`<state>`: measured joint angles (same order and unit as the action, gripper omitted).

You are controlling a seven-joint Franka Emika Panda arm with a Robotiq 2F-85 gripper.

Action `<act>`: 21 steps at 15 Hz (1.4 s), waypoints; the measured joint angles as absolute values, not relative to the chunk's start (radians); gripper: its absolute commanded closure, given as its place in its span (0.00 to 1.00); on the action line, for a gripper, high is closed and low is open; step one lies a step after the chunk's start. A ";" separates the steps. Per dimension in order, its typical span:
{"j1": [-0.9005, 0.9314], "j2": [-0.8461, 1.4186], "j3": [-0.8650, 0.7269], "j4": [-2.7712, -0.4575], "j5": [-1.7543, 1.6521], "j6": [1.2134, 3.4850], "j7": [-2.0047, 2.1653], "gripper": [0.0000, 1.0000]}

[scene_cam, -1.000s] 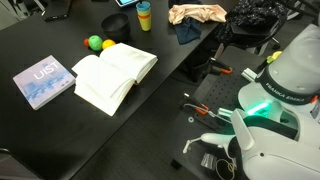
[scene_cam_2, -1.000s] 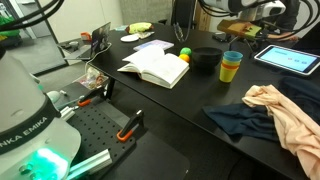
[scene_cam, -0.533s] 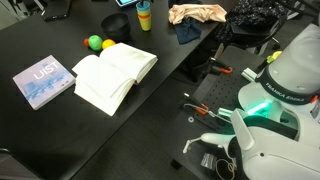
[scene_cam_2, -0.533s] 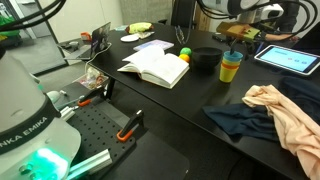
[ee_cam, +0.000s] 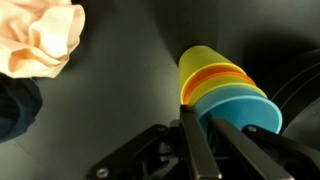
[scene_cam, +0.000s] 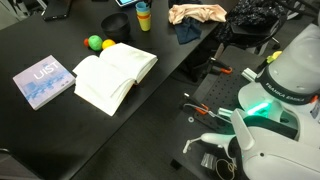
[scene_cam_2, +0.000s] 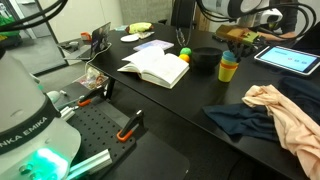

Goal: Unstack the four cups.

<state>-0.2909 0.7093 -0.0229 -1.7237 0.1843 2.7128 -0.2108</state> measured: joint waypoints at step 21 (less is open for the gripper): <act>-0.248 0.552 -0.094 -1.676 0.035 2.439 -0.180 0.95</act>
<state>-0.2480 0.5518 -0.0940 -1.6762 0.0349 2.4393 -0.1797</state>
